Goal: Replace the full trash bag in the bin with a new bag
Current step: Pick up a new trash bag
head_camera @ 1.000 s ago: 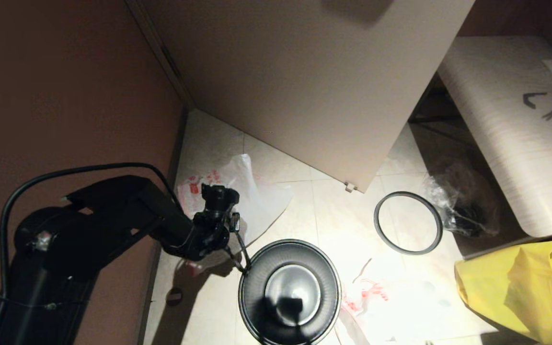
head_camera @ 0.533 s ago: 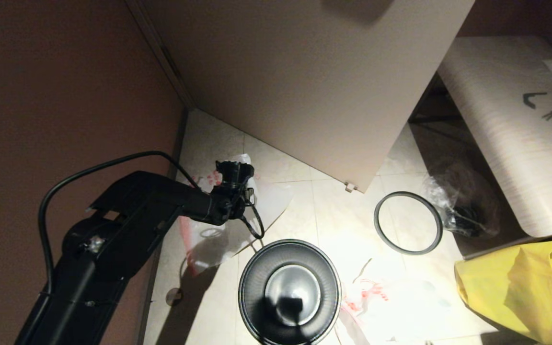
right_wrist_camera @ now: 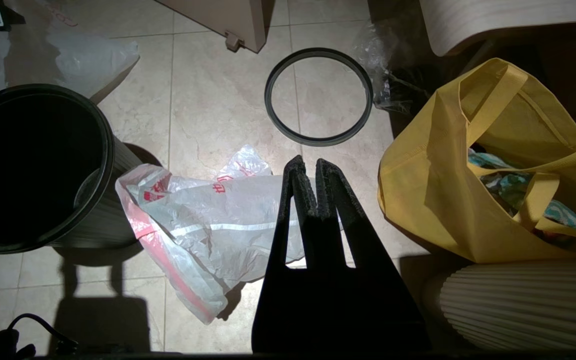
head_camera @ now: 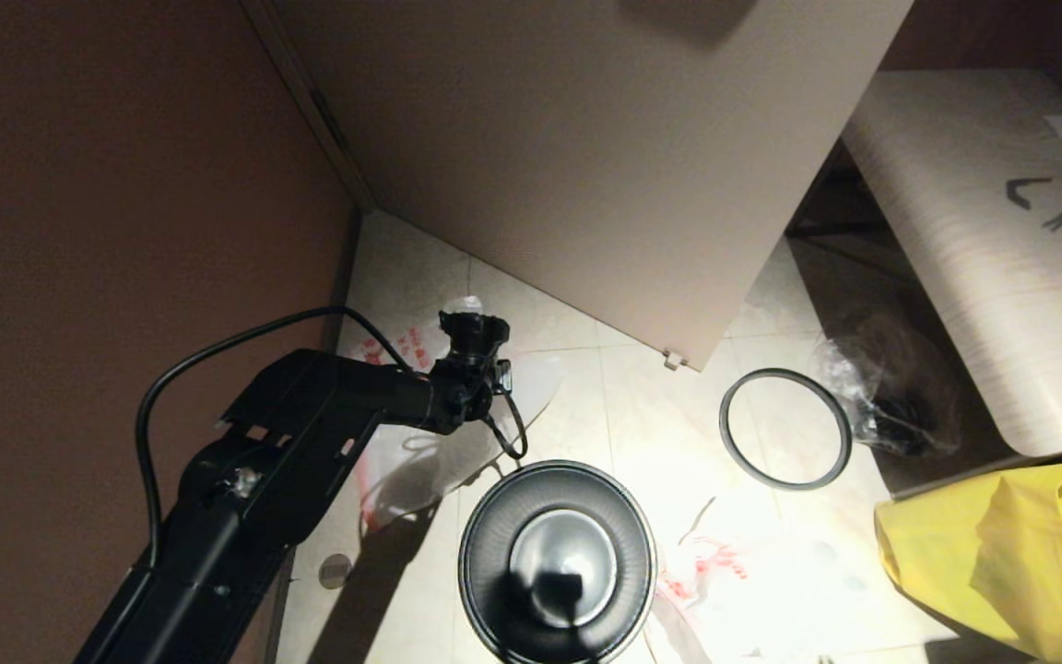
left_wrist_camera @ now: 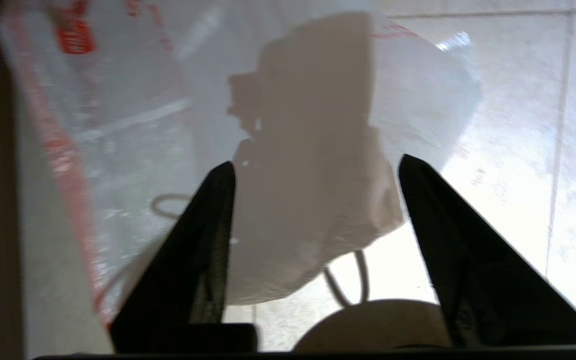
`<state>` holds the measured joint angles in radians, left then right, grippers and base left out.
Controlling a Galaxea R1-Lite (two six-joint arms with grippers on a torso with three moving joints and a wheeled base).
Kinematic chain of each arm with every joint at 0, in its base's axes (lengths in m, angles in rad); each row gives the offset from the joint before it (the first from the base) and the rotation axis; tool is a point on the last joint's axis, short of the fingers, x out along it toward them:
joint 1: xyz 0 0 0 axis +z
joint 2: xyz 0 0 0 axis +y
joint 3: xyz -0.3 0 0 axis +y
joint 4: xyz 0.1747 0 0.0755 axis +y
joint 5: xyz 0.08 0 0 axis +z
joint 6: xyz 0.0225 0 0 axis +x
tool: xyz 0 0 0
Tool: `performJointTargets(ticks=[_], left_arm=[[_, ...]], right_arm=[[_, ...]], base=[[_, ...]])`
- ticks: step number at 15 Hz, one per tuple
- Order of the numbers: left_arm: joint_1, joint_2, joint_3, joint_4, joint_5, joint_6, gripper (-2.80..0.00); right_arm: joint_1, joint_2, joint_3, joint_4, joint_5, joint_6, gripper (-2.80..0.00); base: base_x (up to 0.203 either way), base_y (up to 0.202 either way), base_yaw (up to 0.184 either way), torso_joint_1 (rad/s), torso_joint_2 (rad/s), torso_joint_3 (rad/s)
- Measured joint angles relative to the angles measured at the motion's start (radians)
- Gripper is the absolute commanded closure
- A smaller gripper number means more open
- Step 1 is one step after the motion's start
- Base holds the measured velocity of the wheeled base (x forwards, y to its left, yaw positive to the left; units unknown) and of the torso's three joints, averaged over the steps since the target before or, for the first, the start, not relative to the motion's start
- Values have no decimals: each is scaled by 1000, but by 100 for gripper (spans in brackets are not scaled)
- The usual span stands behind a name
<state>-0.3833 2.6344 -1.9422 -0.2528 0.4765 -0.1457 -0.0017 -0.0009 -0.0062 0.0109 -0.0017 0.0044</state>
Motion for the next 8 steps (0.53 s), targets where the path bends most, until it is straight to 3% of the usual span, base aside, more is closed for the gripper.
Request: performJointTargets(ticks=[4,8], left_arm=[[4,56,-15,-84,-79,32,-280],[53,140,-27,-243,-83,170,-280]], right_arm=[[0,0,0,0,0,0,0],[0,0,0,0,0,0,0]], base=[[0,0,0,0,0,0],[0,0,0,0,0,0]])
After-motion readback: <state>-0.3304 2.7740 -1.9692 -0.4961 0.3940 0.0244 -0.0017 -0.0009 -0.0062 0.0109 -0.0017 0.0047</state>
